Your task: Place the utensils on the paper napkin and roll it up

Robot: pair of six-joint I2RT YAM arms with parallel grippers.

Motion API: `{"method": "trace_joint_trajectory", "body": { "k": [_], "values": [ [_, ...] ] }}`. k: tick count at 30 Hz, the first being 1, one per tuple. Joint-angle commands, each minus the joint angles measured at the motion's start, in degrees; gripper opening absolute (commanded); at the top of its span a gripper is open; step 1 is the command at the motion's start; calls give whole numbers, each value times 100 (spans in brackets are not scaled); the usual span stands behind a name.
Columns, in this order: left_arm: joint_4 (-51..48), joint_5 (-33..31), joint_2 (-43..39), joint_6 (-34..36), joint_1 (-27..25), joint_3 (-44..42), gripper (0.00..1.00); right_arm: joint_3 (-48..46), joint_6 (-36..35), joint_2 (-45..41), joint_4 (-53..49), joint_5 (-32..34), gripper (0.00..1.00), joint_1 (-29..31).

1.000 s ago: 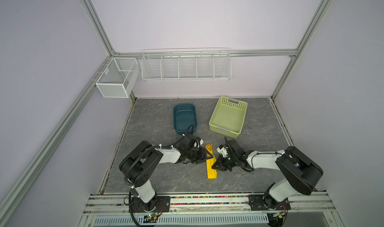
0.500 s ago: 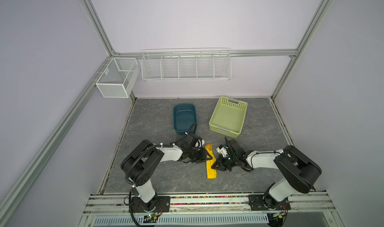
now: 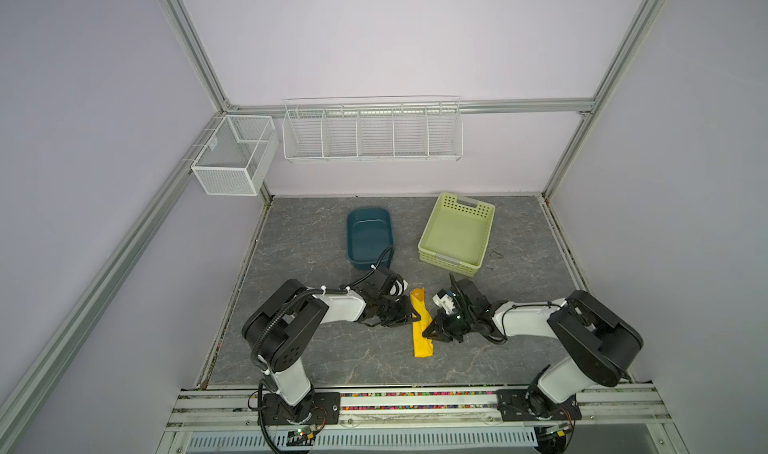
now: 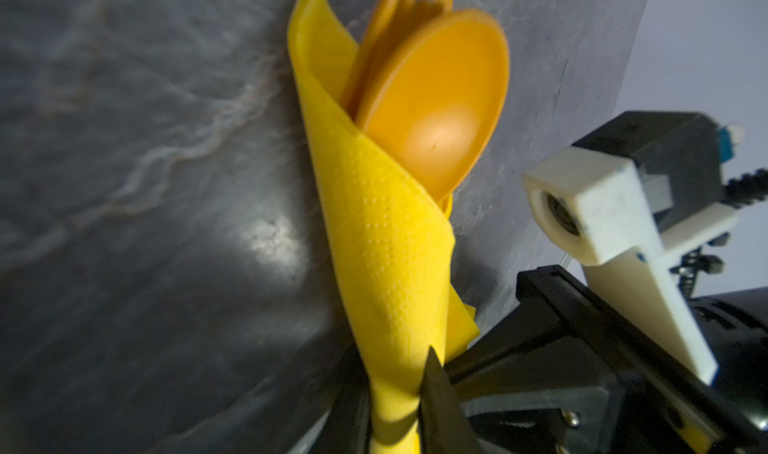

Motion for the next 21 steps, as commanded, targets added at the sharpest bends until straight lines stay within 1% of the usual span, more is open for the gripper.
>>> {"method": "trace_joint_trajectory", "body": {
  "k": [1, 8, 13, 21],
  "values": [
    [-675, -437, 238, 35, -57, -187, 18, -139, 48, 143, -282, 238, 8, -20],
    [-572, -429, 198, 38, -57, -214, 11, -104, 21, 58, -392, 276, 11, -20],
    [-527, -507, 28, 64, -57, -231, 7, -69, -3, -89, -553, 340, 13, -22],
    [-488, -590, -277, 198, -57, -225, 2, 106, -151, -514, -1189, 518, 20, -20]
  ]
}}
